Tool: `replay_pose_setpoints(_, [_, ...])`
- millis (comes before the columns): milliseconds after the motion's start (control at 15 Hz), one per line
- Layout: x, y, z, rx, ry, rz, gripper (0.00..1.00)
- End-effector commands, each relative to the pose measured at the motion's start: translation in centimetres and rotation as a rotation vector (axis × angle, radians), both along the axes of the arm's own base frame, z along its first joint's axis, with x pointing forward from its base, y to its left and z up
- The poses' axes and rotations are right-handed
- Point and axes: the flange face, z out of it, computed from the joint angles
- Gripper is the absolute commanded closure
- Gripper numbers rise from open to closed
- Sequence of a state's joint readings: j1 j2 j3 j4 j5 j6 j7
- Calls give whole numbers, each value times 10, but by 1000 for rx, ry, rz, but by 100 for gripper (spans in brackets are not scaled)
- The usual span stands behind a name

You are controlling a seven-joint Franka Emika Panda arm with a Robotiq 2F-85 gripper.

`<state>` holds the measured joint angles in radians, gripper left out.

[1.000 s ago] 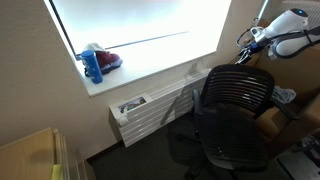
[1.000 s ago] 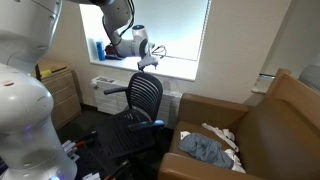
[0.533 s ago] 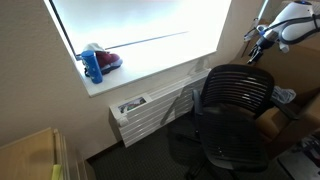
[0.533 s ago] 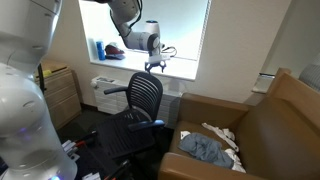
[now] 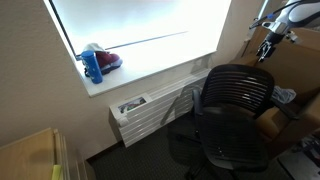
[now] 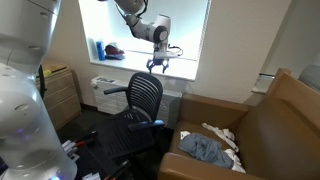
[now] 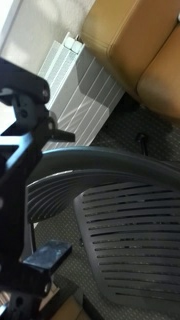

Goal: Rotate the black chair

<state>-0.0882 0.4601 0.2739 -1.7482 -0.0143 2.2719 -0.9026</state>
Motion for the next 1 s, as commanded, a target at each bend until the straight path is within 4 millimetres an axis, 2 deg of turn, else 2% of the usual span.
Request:
replay_pose_setpoints(0, [-4, 5, -19, 22, 44, 14, 0])
replay_pose_setpoints(267, [-9, 15, -45, 60, 85, 13, 0])
replay_pose_setpoints(333, [-6, 15, -35, 45, 70, 2, 0])
replay_pose_setpoints(533, [-7, 17, -47, 47, 87, 4, 0])
replay_pose_setpoints(667, [-4, 15, -61, 13, 53, -4, 0])
replay_pose_setpoints(867, [-2, 11, -81, 27, 108, -32, 0])
replay_pose_setpoints(933, [-6, 13, -67, 27, 102, -12, 0])
